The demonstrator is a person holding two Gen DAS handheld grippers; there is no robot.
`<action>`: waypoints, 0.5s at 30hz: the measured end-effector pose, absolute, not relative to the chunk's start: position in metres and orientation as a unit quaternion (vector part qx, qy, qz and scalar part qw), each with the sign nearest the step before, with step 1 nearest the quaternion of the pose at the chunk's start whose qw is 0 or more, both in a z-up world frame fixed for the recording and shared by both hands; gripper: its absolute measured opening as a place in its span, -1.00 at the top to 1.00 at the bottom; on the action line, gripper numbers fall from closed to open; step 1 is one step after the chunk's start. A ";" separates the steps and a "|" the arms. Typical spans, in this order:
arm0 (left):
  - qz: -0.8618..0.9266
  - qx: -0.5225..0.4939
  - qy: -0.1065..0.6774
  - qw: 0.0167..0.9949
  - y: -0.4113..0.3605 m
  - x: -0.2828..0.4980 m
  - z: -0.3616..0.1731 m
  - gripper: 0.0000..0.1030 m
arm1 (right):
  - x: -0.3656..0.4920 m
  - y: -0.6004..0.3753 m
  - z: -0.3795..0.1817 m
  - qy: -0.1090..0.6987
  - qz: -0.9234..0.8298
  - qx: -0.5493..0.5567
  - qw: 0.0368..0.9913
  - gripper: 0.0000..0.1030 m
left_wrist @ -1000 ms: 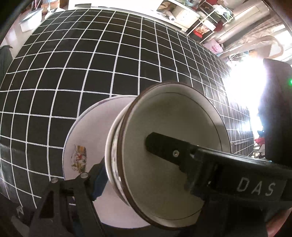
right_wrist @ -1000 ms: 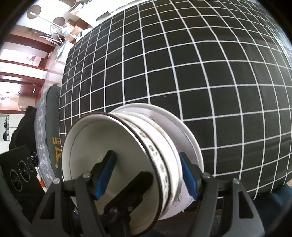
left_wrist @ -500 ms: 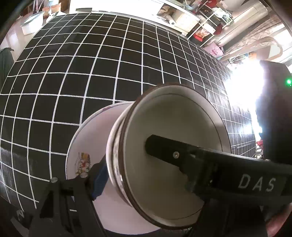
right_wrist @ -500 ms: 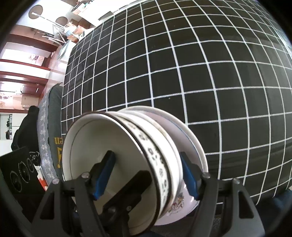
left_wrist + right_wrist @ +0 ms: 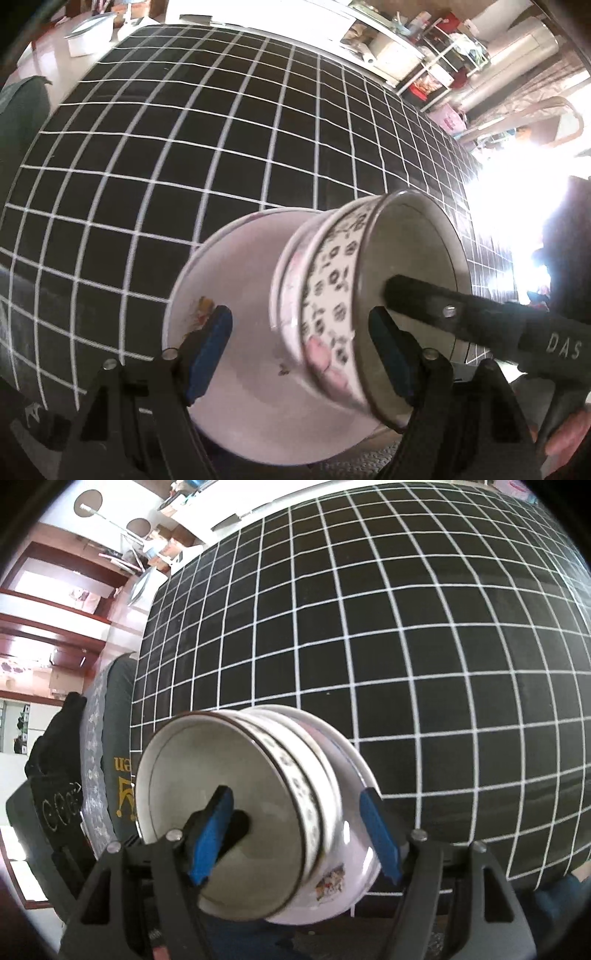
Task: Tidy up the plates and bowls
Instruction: 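Lower the bowl stack onto the plate stack and open the right tool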
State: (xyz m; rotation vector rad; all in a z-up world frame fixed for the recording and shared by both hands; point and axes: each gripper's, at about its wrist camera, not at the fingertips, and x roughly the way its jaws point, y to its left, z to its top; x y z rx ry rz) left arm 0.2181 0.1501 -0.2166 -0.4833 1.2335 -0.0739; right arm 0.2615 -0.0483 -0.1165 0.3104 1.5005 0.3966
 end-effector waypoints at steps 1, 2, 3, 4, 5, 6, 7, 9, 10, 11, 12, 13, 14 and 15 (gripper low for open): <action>-0.027 -0.221 0.572 0.790 0.153 0.214 -0.213 -0.44 | 0.259 -0.051 -0.113 0.674 0.181 0.143 0.702 -0.45; -0.019 -0.220 0.569 0.792 0.155 0.209 -0.209 -0.44 | 0.257 -0.052 -0.109 0.671 0.184 0.145 0.704 -0.45; -0.016 -0.221 0.563 0.796 0.156 0.205 -0.204 -0.44 | 0.254 -0.054 -0.102 0.664 0.186 0.142 0.710 -0.45; -0.014 -0.221 0.558 0.800 0.157 0.200 -0.197 -0.44 | 0.252 -0.055 -0.096 0.658 0.187 0.137 0.716 -0.45; -0.011 -0.221 0.551 0.804 0.157 0.195 -0.191 -0.44 | 0.250 -0.056 -0.091 0.652 0.187 0.134 0.723 -0.45; -0.008 -0.221 0.546 0.808 0.158 0.191 -0.186 -0.44 | 0.247 -0.058 -0.085 0.646 0.189 0.132 0.727 -0.45; -0.004 -0.222 0.540 0.812 0.159 0.188 -0.180 -0.44 | 0.244 -0.059 -0.080 0.642 0.190 0.132 0.731 -0.45; 0.001 -0.221 0.531 0.818 0.161 0.183 -0.169 -0.44 | 0.239 -0.062 -0.073 0.636 0.193 0.135 0.735 -0.45; 0.005 -0.219 0.527 0.821 0.160 0.181 -0.163 -0.44 | 0.236 -0.064 -0.068 0.633 0.194 0.137 0.737 -0.45; 0.006 -0.218 0.524 0.824 0.159 0.178 -0.157 -0.44 | 0.233 -0.065 -0.066 0.630 0.195 0.137 0.739 -0.45; 0.007 -0.216 0.521 0.826 0.157 0.175 -0.152 -0.44 | 0.229 -0.067 -0.061 0.626 0.196 0.138 0.742 -0.45; 0.008 -0.214 0.515 0.830 0.153 0.171 -0.145 -0.44 | 0.226 -0.069 -0.057 0.621 0.198 0.138 0.745 -0.45; 0.008 -0.212 0.510 0.834 0.151 0.166 -0.140 -0.44 | 0.220 -0.072 -0.051 0.615 0.200 0.136 0.750 -0.45; 0.012 -0.206 0.502 0.840 0.148 0.160 -0.132 -0.44 | 0.216 -0.074 -0.047 0.611 0.201 0.135 0.754 -0.45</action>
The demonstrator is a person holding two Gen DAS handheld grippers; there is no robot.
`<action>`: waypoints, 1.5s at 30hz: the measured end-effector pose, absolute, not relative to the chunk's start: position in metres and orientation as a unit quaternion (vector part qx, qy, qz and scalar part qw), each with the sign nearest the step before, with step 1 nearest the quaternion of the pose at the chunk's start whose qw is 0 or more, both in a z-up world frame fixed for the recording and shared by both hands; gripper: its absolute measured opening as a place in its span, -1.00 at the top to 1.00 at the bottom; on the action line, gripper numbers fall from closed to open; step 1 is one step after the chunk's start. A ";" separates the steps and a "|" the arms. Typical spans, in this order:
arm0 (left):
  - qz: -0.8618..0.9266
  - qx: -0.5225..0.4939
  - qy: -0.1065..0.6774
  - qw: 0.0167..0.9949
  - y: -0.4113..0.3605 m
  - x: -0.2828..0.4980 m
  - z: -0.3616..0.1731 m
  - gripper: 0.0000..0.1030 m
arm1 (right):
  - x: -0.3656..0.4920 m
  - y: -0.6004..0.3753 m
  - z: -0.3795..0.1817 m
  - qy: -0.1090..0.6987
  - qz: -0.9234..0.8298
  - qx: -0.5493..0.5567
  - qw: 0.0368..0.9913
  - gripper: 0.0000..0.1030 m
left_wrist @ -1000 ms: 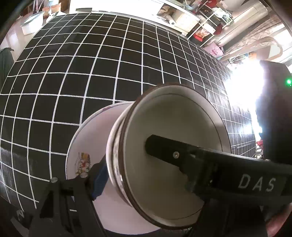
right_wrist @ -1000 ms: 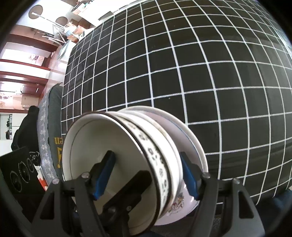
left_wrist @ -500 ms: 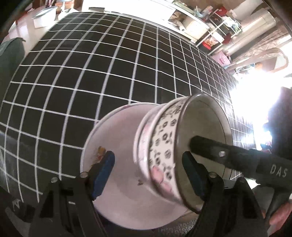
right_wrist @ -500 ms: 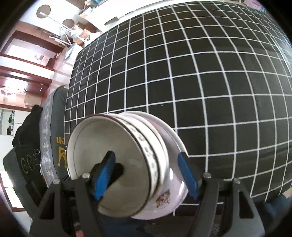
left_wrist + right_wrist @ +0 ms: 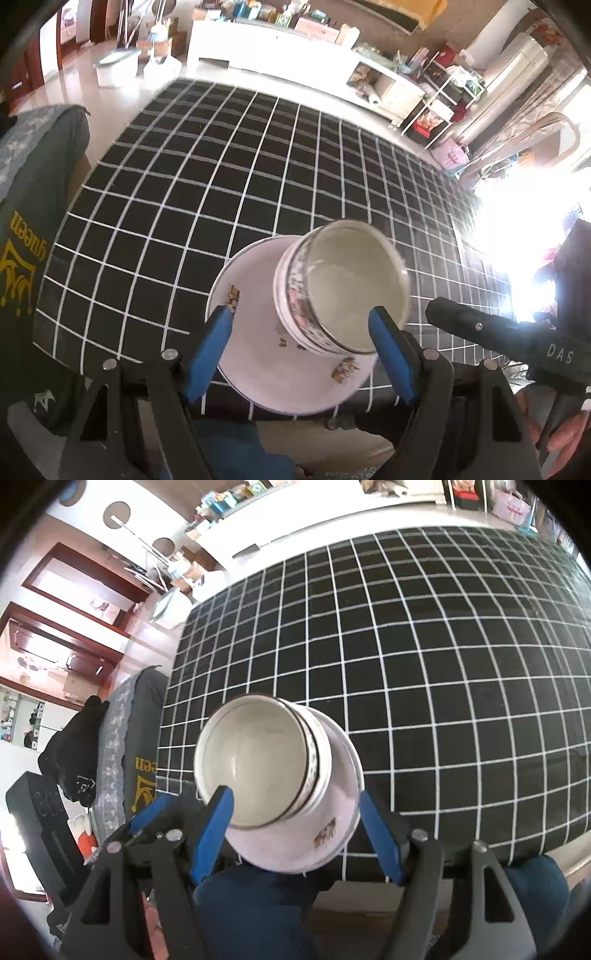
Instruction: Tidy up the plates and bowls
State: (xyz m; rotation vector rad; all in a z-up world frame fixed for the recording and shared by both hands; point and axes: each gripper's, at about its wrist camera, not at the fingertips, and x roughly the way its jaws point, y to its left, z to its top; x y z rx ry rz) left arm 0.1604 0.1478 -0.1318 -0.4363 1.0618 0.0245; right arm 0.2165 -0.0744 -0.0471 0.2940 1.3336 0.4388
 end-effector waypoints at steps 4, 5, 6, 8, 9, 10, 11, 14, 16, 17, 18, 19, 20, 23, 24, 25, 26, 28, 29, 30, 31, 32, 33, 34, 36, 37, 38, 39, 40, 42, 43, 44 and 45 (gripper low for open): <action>0.027 -0.178 0.474 0.862 0.133 0.140 -0.106 -0.44 | 0.198 -0.087 -0.025 0.586 0.196 0.113 0.778 -0.45; 0.030 -0.171 0.468 0.867 0.129 0.134 -0.099 -0.44 | 0.192 -0.092 -0.018 0.573 0.192 0.108 0.789 -0.45; 0.034 -0.164 0.460 0.872 0.124 0.128 -0.092 -0.44 | 0.187 -0.097 -0.013 0.564 0.189 0.105 0.797 -0.45; 0.041 -0.148 0.445 0.882 0.114 0.118 -0.079 -0.44 | 0.178 -0.104 -0.002 0.544 0.186 0.097 0.812 -0.45; 0.045 -0.138 0.437 0.888 0.109 0.113 -0.074 -0.44 | 0.171 -0.107 0.005 0.532 0.185 0.090 0.821 -0.45; 0.049 -0.127 0.426 0.894 0.104 0.105 -0.067 -0.44 | 0.166 -0.109 0.009 0.523 0.184 0.084 0.828 -0.45; 0.055 -0.113 0.415 0.901 0.098 0.098 -0.059 -0.44 | 0.161 -0.112 0.013 0.513 0.183 0.078 0.835 -0.45; 0.074 -0.078 0.391 0.914 0.082 0.083 -0.040 -0.45 | 0.142 -0.118 0.027 0.480 0.182 0.056 0.856 -0.45; 0.074 -0.055 0.377 0.921 0.071 0.071 -0.028 -0.45 | 0.131 -0.120 0.035 0.460 0.185 0.044 0.867 -0.45; 0.073 -0.046 0.371 0.925 0.066 0.066 -0.025 -0.45 | 0.125 -0.122 0.037 0.454 0.183 0.039 0.871 -0.45; 0.073 -0.035 0.362 0.929 0.060 0.059 -0.019 -0.45 | 0.120 -0.125 0.039 0.447 0.178 0.036 0.876 -0.46; 0.075 -0.031 0.357 0.931 0.056 0.056 -0.016 -0.45 | 0.115 -0.129 0.040 0.442 0.175 0.035 0.879 -0.47; 0.076 -0.024 0.351 0.933 0.052 0.050 -0.012 -0.45 | 0.111 -0.132 0.042 0.438 0.172 0.035 0.882 -0.48; 0.071 -0.017 0.334 0.940 0.042 0.033 -0.005 -0.45 | 0.096 -0.139 0.048 0.424 0.170 0.030 0.889 -0.55; 0.070 -0.016 0.329 0.942 0.039 0.027 -0.003 -0.45 | 0.090 -0.142 0.049 0.418 0.170 0.027 0.892 -0.62; 0.072 -0.016 0.327 0.942 0.039 0.026 -0.002 -0.45 | 0.085 -0.144 0.052 0.412 0.168 0.026 0.895 -0.69; 0.075 -0.017 0.326 0.942 0.038 0.021 -0.001 -0.45 | 0.080 -0.147 0.054 0.404 0.165 0.024 0.899 -0.71; 0.077 -0.019 0.323 0.943 0.038 0.016 0.000 -0.57 | 0.071 -0.153 0.059 0.388 0.157 0.019 0.908 -0.86; 0.077 -0.021 0.320 0.944 0.037 0.014 0.001 -0.61 | 0.067 -0.155 0.061 0.382 0.154 0.016 0.911 -0.88; 0.075 -0.025 0.315 0.946 0.037 0.009 0.002 -0.61 | 0.063 -0.156 0.062 0.378 0.153 0.010 0.913 -0.92; 0.072 -0.026 0.313 0.947 0.037 0.005 0.003 -0.61 | 0.058 -0.157 0.062 0.374 0.150 0.001 0.915 -0.96; 0.068 -0.029 0.310 0.948 0.036 0.002 0.004 -0.62 | 0.056 -0.157 0.063 0.370 0.148 -0.006 0.917 -0.98; 0.063 -0.033 0.304 0.950 0.036 -0.002 0.005 -0.63 | 0.049 -0.160 0.065 0.361 0.145 -0.012 0.921 -0.99; 0.059 -0.033 0.297 0.952 0.034 -0.007 0.006 -0.69 | 0.045 -0.160 0.067 0.354 0.143 -0.015 0.924 -0.99; 0.060 -0.023 0.280 0.958 0.029 -0.015 0.009 -0.84 | 0.033 -0.163 0.072 0.333 0.138 -0.018 0.933 -0.99; 0.061 -0.015 0.274 0.960 0.026 -0.018 0.010 -0.97 | 0.029 -0.164 0.074 0.325 0.134 -0.020 0.936 -0.99; 0.063 -0.004 0.271 0.961 0.021 -0.020 0.011 -1.00 | 0.026 -0.164 0.076 0.319 0.131 -0.024 0.939 -0.99; 0.063 0.005 0.268 0.961 0.017 -0.022 0.011 -1.00 | 0.022 -0.166 0.077 0.315 0.130 -0.028 0.940 -0.99; 0.064 0.008 0.266 0.962 0.014 -0.025 0.011 -1.00 | 0.019 -0.166 0.078 0.312 0.131 -0.033 0.940 -0.99; 0.066 0.007 0.263 0.963 0.009 -0.030 0.011 -1.00 | 0.010 -0.167 0.077 0.305 0.129 -0.040 0.943 -0.99; 0.064 0.005 0.262 0.963 0.008 -0.032 0.011 -1.00 | 0.007 -0.167 0.077 0.303 0.128 -0.041 0.944 -0.99; 0.064 0.003 0.261 0.963 0.006 -0.034 0.011 -1.00 | 0.004 -0.168 0.077 0.300 0.128 -0.041 0.945 -0.99; 0.064 0.003 0.261 0.963 0.005 -0.036 0.011 -1.00 | 0.003 -0.169 0.076 0.299 0.127 -0.041 0.945 -0.99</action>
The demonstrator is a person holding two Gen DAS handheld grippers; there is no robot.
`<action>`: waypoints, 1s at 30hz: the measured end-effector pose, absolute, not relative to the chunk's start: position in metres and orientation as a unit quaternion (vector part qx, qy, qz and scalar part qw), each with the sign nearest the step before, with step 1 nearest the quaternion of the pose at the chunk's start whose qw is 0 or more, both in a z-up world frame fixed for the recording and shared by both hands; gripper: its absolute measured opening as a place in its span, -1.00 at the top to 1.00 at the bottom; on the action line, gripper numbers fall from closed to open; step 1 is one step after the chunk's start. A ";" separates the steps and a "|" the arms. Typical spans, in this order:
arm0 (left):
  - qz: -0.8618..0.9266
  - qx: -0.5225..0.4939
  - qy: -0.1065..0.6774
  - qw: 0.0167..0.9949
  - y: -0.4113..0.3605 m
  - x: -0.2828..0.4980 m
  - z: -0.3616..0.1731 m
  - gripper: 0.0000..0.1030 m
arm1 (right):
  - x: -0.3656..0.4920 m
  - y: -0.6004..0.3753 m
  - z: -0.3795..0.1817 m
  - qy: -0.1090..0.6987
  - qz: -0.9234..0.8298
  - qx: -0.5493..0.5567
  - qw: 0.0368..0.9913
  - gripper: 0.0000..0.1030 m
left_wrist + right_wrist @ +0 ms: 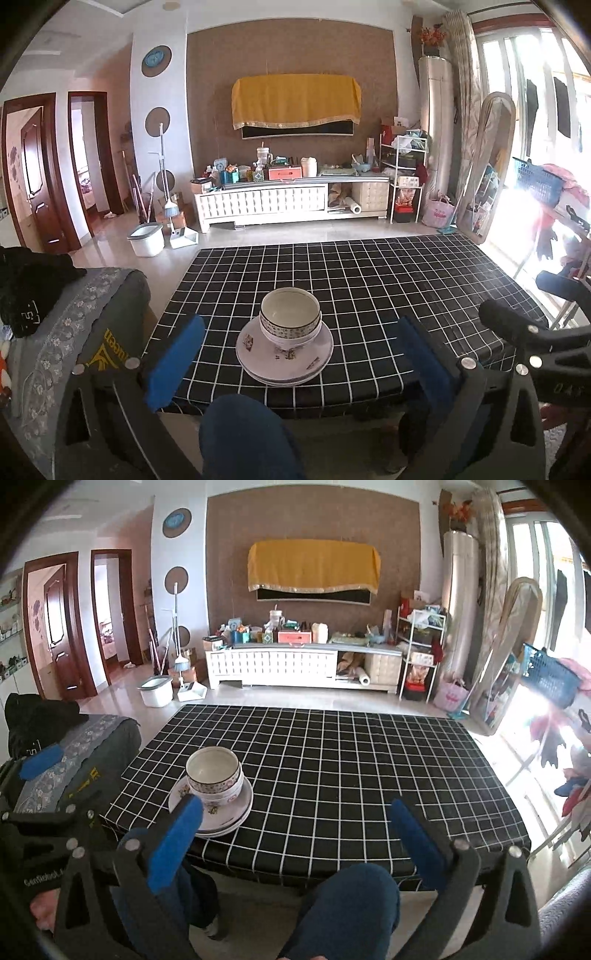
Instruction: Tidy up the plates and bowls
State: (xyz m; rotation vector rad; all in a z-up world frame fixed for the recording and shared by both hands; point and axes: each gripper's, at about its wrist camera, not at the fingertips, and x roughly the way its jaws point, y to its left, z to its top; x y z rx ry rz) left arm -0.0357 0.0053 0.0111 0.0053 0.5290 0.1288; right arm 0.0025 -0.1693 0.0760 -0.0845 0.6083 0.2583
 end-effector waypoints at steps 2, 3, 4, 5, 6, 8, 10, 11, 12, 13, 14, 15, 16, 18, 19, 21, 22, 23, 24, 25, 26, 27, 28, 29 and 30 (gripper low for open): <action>0.062 0.004 0.262 0.963 0.002 -0.040 0.010 -1.00 | 0.000 -0.172 0.075 0.297 0.123 -0.041 0.946 -0.99; 0.061 0.007 0.263 0.963 0.000 -0.041 0.009 -1.00 | -0.001 -0.173 0.074 0.295 0.120 -0.039 0.947 -0.99; 0.060 0.008 0.263 0.963 -0.001 -0.043 0.008 -1.00 | -0.002 -0.175 0.073 0.294 0.118 -0.037 0.948 -0.99; 0.058 0.009 0.263 0.963 -0.003 -0.044 0.008 -1.00 | -0.002 -0.175 0.073 0.294 0.116 -0.036 0.948 -0.99; 0.057 0.010 0.262 0.963 -0.004 -0.046 0.007 -1.00 | -0.002 -0.176 0.072 0.296 0.114 -0.035 0.948 -0.99; 0.058 0.011 0.263 0.963 -0.007 -0.049 0.007 -1.00 | -0.004 -0.176 0.071 0.295 0.110 -0.033 0.949 -0.99; 0.057 0.007 0.263 0.963 -0.008 -0.050 0.005 -1.00 | -0.007 -0.177 0.071 0.293 0.109 -0.032 0.949 -0.99; 0.056 0.004 0.264 0.963 -0.008 -0.051 0.005 -1.00 | -0.008 -0.176 0.071 0.292 0.109 -0.032 0.950 -0.99; 0.055 0.002 0.264 0.963 -0.008 -0.051 0.004 -1.00 | -0.008 -0.176 0.071 0.291 0.109 -0.033 0.950 -0.99; 0.056 0.000 0.264 0.963 -0.008 -0.052 0.004 -1.00 | -0.009 -0.175 0.071 0.291 0.109 -0.034 0.950 -0.99; 0.057 0.001 0.264 0.963 -0.009 -0.052 0.004 -1.00 | -0.009 -0.175 0.071 0.290 0.108 -0.035 0.950 -0.99; 0.058 0.002 0.264 0.963 -0.010 -0.052 0.003 -1.00 | -0.010 -0.175 0.071 0.288 0.108 -0.035 0.951 -0.99; 0.060 0.004 0.264 0.963 -0.010 -0.053 0.003 -1.00 | -0.010 -0.175 0.072 0.286 0.108 -0.036 0.951 -0.99; 0.062 0.006 0.263 0.963 -0.011 -0.055 0.003 -1.00 | -0.012 -0.176 0.071 0.283 0.107 -0.039 0.952 -0.99; 0.063 0.006 0.263 0.963 -0.012 -0.056 0.003 -1.00 | -0.013 -0.177 0.071 0.282 0.107 -0.041 0.953 -0.99; 0.065 0.006 0.262 0.963 -0.012 -0.056 0.003 -1.00 | -0.013 -0.177 0.071 0.282 0.107 -0.040 0.953 -0.99; 0.066 0.005 0.262 0.963 -0.012 -0.057 0.003 -1.00 | -0.014 -0.177 0.071 0.281 0.108 -0.039 0.953 -0.99; 0.067 0.004 0.261 0.963 -0.012 -0.058 0.004 -1.00 | -0.014 -0.177 0.071 0.281 0.109 -0.038 0.953 -0.99; 0.067 0.003 0.261 0.963 -0.011 -0.058 0.004 -1.00 | -0.014 -0.177 0.071 0.281 0.111 -0.037 0.952 -0.99; 0.067 0.003 0.261 0.963 -0.011 -0.058 0.004 -1.00 | -0.014 -0.177 0.071 0.281 0.112 -0.038 0.952 -0.99; 0.069 0.004 0.261 0.963 -0.011 -0.058 0.003 -1.00 | -0.015 -0.177 0.070 0.280 0.112 -0.038 0.953 -0.99; 0.070 0.004 0.261 0.963 -0.011 -0.059 0.004 -1.00 | -0.015 -0.177 0.070 0.280 0.112 -0.039 0.953 -0.99; 0.070 0.004 0.262 0.963 -0.011 -0.058 0.004 -1.00 | -0.015 -0.177 0.070 0.280 0.112 -0.039 0.953 -0.99; 0.070 0.004 0.262 0.962 -0.011 -0.058 0.003 -1.00 | -0.015 -0.178 0.070 0.280 0.112 -0.040 0.953 -0.99; 0.071 0.004 0.263 0.962 -0.011 -0.057 0.003 -1.00 | -0.015 -0.178 0.070 0.280 0.112 -0.040 0.953 -0.99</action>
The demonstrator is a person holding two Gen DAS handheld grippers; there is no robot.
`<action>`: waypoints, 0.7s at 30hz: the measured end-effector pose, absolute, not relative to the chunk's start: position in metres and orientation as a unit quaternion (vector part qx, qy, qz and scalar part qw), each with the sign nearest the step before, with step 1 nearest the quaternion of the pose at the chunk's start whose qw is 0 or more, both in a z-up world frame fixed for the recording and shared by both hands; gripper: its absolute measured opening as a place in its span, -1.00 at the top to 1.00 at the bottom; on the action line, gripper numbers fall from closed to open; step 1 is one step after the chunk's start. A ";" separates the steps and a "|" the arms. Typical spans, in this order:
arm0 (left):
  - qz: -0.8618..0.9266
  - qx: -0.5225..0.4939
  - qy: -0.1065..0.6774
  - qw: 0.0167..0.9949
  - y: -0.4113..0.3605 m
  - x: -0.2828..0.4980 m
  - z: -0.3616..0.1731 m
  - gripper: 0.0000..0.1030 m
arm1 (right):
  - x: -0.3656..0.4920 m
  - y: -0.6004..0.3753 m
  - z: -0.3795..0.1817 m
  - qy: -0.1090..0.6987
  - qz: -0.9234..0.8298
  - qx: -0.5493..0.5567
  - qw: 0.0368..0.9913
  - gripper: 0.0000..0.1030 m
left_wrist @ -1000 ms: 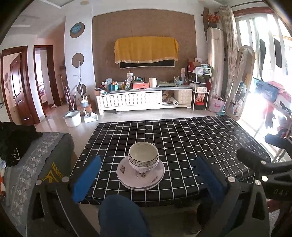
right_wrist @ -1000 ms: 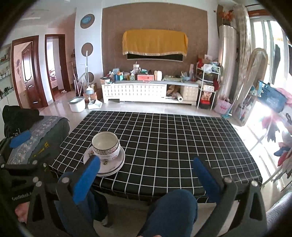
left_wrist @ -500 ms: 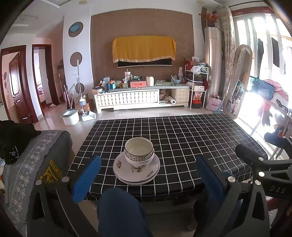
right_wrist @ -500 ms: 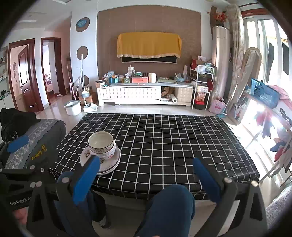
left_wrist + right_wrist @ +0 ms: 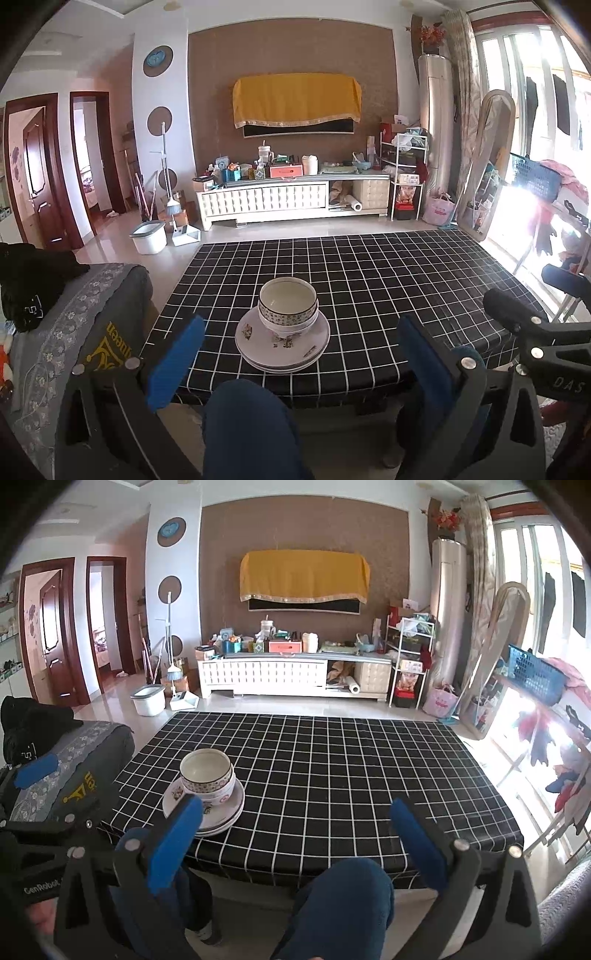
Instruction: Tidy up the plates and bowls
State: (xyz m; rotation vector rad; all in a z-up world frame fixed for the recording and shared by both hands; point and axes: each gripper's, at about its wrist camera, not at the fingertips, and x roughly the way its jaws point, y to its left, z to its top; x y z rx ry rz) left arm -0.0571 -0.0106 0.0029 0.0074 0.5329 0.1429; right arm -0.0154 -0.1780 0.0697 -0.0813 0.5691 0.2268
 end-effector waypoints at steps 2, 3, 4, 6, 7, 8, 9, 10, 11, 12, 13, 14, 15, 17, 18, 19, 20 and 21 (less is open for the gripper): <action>0.070 0.003 0.264 0.962 -0.011 -0.057 0.002 -1.00 | -0.015 -0.178 0.069 0.281 0.112 -0.041 0.952 -0.99; 0.070 0.003 0.265 0.962 -0.011 -0.057 0.002 -1.00 | -0.016 -0.179 0.069 0.281 0.111 -0.043 0.952 -0.99; 0.070 0.004 0.264 0.962 -0.011 -0.057 0.002 -1.00 | -0.015 -0.179 0.069 0.281 0.110 -0.043 0.952 -0.99; 0.070 0.006 0.262 0.963 -0.012 -0.058 0.003 -1.00 | -0.015 -0.181 0.070 0.281 0.107 -0.043 0.953 -0.99; 0.068 0.006 0.261 0.963 -0.012 -0.058 0.003 -1.00 | -0.016 -0.181 0.070 0.281 0.105 -0.043 0.953 -0.99; 0.067 0.007 0.261 0.963 -0.012 -0.058 0.003 -1.00 | -0.016 -0.181 0.070 0.281 0.104 -0.043 0.953 -0.99; 0.065 0.006 0.260 0.963 -0.013 -0.059 0.003 -1.00 | -0.015 -0.182 0.070 0.281 0.104 -0.042 0.953 -0.99; 0.065 0.007 0.259 0.964 -0.013 -0.060 0.003 -1.00 | -0.016 -0.182 0.070 0.281 0.104 -0.041 0.953 -0.99; 0.065 0.007 0.259 0.964 -0.013 -0.060 0.002 -1.00 | -0.016 -0.182 0.070 0.282 0.104 -0.041 0.953 -0.99; 0.065 0.007 0.260 0.964 -0.012 -0.060 0.002 -1.00 | -0.016 -0.182 0.069 0.281 0.104 -0.042 0.953 -0.99; 0.065 0.007 0.260 0.963 -0.012 -0.060 0.002 -1.00 | -0.016 -0.182 0.069 0.282 0.105 -0.042 0.953 -0.99; 0.065 0.006 0.261 0.963 -0.011 -0.060 0.001 -1.00 | -0.015 -0.182 0.069 0.282 0.105 -0.042 0.953 -0.99; 0.066 0.006 0.261 0.963 -0.010 -0.059 0.001 -1.00 | -0.015 -0.182 0.069 0.283 0.106 -0.042 0.952 -0.99; 0.066 0.005 0.262 0.963 -0.010 -0.059 0.001 -1.00 | -0.015 -0.182 0.069 0.282 0.106 -0.044 0.953 -0.99; 0.066 0.004 0.262 0.963 -0.010 -0.059 0.000 -1.00 | -0.015 -0.182 0.069 0.281 0.106 -0.043 0.953 -0.99; 0.065 0.004 0.262 0.963 -0.010 -0.059 0.001 -1.00 | -0.015 -0.183 0.069 0.281 0.106 -0.043 0.953 -0.99; 0.065 0.005 0.262 0.963 -0.010 -0.059 0.001 -1.00 | -0.015 -0.183 0.069 0.281 0.106 -0.043 0.953 -0.99; 0.065 0.004 0.262 0.963 -0.009 -0.059 0.001 -1.00 | -0.015 -0.183 0.070 0.281 0.106 -0.042 0.953 -0.99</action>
